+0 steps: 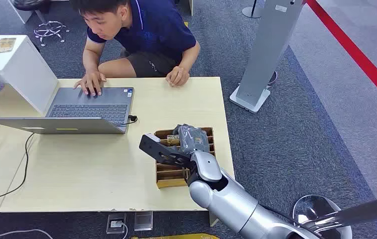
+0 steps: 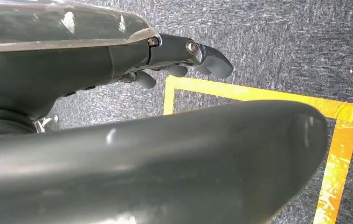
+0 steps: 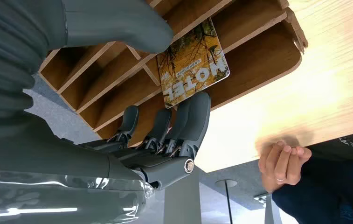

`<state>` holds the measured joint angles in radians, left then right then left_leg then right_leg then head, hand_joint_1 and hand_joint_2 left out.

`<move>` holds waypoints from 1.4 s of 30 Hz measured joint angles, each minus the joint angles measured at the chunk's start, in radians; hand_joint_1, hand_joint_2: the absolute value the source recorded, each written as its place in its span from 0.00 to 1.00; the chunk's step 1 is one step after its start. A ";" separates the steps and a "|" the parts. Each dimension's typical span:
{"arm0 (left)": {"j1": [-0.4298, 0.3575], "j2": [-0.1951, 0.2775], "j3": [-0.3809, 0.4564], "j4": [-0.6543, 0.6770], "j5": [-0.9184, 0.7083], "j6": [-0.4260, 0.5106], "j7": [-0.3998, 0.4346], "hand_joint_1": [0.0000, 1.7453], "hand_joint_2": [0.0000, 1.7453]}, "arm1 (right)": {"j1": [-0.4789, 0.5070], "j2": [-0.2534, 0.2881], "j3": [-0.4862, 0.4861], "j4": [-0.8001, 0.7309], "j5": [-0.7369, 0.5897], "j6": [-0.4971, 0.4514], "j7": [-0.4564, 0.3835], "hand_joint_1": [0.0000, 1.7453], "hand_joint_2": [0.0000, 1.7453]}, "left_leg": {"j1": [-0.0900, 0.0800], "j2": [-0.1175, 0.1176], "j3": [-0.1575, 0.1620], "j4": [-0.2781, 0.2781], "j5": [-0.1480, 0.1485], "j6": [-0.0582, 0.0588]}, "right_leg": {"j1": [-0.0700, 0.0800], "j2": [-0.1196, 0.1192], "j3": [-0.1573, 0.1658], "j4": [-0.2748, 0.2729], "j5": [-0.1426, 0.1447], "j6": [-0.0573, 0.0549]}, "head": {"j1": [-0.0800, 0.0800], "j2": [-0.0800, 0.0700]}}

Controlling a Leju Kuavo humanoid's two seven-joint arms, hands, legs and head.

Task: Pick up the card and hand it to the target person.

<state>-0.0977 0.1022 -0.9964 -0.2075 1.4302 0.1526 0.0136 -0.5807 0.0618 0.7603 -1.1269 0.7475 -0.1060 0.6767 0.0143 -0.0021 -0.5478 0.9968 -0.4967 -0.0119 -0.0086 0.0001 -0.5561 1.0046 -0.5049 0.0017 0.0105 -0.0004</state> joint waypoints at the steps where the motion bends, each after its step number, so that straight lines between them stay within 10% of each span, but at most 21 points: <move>1: 0.000 0.000 0.000 0.000 0.000 0.000 0.000 0.00 0.00 | 0.000 0.000 0.000 0.000 0.000 0.000 0.000 0.47 1.00 | 0.000 0.000 0.000 0.000 0.000 0.000 | 0.000 0.000 0.000 0.000 0.000 0.000 | 0.000 0.000; 25: 0.000 0.000 0.000 0.000 -0.010 -0.004 0.000 0.00 0.00 | 0.008 0.000 0.001 0.008 0.001 0.010 0.002 0.47 1.00 | 0.000 0.000 0.000 0.000 0.000 0.000 | 0.000 0.000 0.000 0.000 0.000 0.000 | 0.000 0.000; 42: 0.000 -0.001 0.000 0.000 -0.014 -0.006 0.000 0.00 0.00 | 0.009 0.000 -0.002 0.009 0.008 -0.007 -0.004 0.81 1.00 | 0.000 0.000 0.000 0.000 0.000 0.000 | 0.000 0.000 0.000 0.000 0.000 0.000 | 0.000 0.000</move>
<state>-0.0977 0.1017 -0.9964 -0.2075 1.4166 0.1464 0.0137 -0.5712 0.0622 0.7588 -1.1177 0.7560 -0.1133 0.6725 0.0143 -0.0021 -0.5477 0.9968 -0.4967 -0.0119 -0.0086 0.0002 -0.5562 1.0046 -0.5049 0.0017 0.0108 -0.0003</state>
